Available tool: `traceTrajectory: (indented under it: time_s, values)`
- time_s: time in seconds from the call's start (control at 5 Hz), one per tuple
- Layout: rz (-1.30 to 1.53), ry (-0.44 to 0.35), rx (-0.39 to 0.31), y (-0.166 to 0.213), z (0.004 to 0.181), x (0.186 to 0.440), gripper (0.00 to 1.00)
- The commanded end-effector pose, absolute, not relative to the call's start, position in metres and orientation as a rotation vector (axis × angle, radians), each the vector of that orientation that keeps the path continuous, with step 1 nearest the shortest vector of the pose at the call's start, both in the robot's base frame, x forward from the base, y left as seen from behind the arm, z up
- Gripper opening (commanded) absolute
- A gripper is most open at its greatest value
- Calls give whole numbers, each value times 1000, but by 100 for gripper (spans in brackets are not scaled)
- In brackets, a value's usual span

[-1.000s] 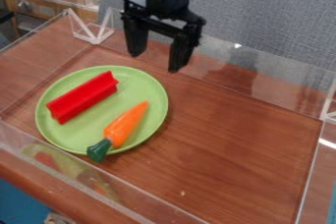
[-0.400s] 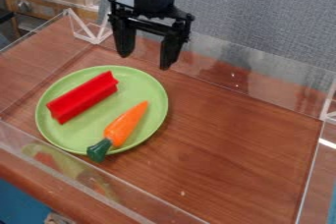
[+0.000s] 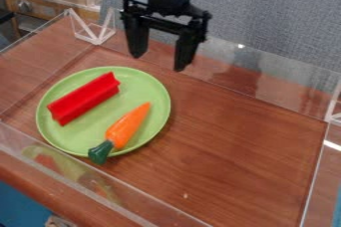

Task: Move the carrot from the green plate to the table

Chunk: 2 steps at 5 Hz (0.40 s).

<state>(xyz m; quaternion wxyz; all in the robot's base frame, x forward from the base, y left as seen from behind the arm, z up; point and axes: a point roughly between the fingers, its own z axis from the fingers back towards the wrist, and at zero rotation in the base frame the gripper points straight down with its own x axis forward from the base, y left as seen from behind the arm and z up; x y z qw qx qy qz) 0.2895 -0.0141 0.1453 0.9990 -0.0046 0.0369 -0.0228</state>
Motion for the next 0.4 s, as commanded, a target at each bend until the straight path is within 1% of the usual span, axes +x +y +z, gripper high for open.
traceTrajectory:
  time_s: [0.0,0.2]
  values:
    - [-55,14,-9,-20,155,289,100]
    - [-31,17,13,-14,139,292,100]
